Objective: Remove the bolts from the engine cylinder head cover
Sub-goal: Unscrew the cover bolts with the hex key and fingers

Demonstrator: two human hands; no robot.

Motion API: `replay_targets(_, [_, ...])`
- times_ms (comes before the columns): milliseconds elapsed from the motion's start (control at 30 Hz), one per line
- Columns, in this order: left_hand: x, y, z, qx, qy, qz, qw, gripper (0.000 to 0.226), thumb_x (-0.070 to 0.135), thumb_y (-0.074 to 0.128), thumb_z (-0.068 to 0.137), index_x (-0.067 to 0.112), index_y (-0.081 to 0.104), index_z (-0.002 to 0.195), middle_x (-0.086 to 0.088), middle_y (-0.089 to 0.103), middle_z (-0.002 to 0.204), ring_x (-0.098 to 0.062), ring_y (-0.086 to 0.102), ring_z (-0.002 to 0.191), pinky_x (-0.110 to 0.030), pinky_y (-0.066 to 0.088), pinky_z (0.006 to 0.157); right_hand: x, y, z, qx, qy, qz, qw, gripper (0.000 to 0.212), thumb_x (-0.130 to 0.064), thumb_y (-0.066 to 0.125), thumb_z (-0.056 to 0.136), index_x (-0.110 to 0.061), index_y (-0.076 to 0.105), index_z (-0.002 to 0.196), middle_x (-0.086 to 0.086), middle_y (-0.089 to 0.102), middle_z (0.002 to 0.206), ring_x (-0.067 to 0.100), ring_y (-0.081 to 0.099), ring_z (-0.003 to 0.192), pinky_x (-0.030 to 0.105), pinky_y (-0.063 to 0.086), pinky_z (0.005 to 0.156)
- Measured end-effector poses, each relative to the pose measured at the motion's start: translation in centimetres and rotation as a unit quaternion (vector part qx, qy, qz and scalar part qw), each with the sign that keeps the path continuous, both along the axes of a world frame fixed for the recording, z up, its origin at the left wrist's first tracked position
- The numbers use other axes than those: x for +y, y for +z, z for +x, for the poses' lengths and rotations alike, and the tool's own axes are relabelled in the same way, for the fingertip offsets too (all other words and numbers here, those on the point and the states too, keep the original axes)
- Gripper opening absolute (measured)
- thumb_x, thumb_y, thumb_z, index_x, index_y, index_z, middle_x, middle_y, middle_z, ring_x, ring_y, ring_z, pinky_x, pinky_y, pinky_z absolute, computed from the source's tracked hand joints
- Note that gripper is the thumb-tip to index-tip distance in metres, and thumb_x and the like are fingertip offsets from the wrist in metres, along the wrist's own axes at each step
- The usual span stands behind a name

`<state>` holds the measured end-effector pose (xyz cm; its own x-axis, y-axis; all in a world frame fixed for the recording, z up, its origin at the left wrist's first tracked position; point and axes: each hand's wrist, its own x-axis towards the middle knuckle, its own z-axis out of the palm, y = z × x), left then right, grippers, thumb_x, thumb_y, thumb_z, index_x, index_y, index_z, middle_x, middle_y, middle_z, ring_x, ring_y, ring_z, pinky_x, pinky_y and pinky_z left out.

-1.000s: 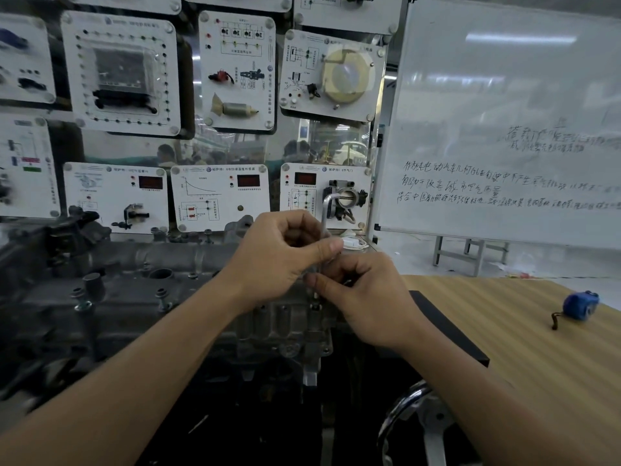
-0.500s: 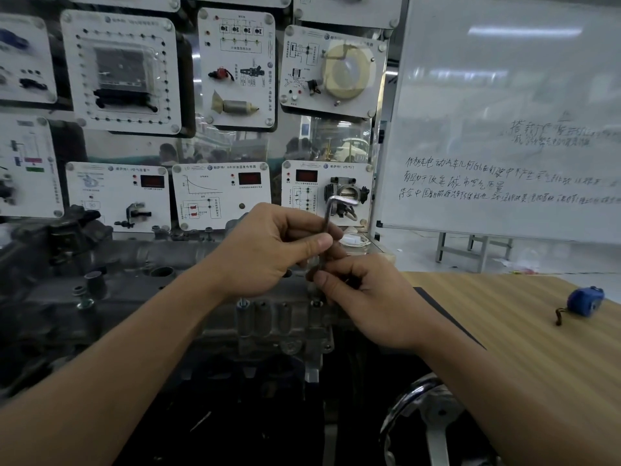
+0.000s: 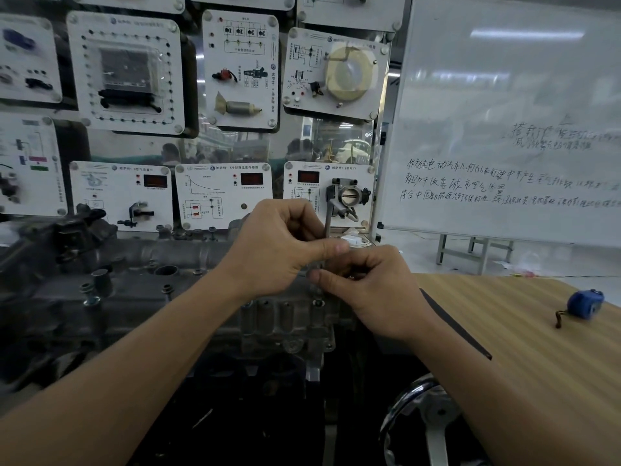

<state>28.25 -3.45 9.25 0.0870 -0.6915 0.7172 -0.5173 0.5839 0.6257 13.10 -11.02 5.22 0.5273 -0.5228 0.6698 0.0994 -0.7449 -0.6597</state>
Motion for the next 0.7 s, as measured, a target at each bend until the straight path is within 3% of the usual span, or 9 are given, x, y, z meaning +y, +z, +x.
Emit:
replay_targets(133, [-0.72,-0.19,-0.3,0.022,0.018,-0.011,1.0,0.035,0.022,0.087,0.067,0.006,0.056,0.066,-0.004,0.058,0.054,-0.007,0.05,0.045,-0.018,0.043,0.045,-0.23,0.03,-0.01,0.007,0.008,0.002,1.0,0.01,-0.015,0.081,0.08,-0.011,0.076,0.072,-0.001,0.072,0.064,0.007,0.063,0.057,0.021,0.047,0.056])
replay_targets(333, [-0.92,-0.53,0.29,0.029,-0.016,0.019,0.999,0.027,0.034,0.08,0.071,0.01,0.067,0.076,-0.003,0.067,0.061,-0.013,0.059,0.054,-0.026,0.052,0.052,-0.35,0.13,0.06,0.042,-0.007,-0.012,0.999,0.015,-0.017,0.076,0.086,-0.006,0.075,0.075,0.005,0.07,0.067,0.006,0.059,0.058,0.02,0.045,0.058])
replay_targets(467, [-0.72,-0.53,0.31,0.015,-0.04,0.029,0.999,0.008,0.023,0.072,0.084,0.016,0.075,0.083,-0.005,0.074,0.071,-0.012,0.068,0.061,-0.022,0.055,0.056,-0.17,0.27,0.17,0.05,-0.02,-0.026,0.998,0.018,-0.017,0.076,0.086,-0.006,0.074,0.072,0.008,0.068,0.063,0.001,0.051,0.052,0.015,0.04,0.054])
replay_targets(700, [-0.19,-0.53,0.16,0.037,-0.031,0.042,0.998,0.009,0.014,0.068,0.089,0.009,0.076,0.088,-0.009,0.075,0.075,-0.016,0.07,0.065,-0.022,0.055,0.054,0.17,0.66,0.24,0.05,-0.024,-0.006,0.998,0.016,-0.016,0.078,0.084,-0.016,0.075,0.068,-0.005,0.064,0.054,-0.001,0.047,0.045,0.011,0.036,0.047])
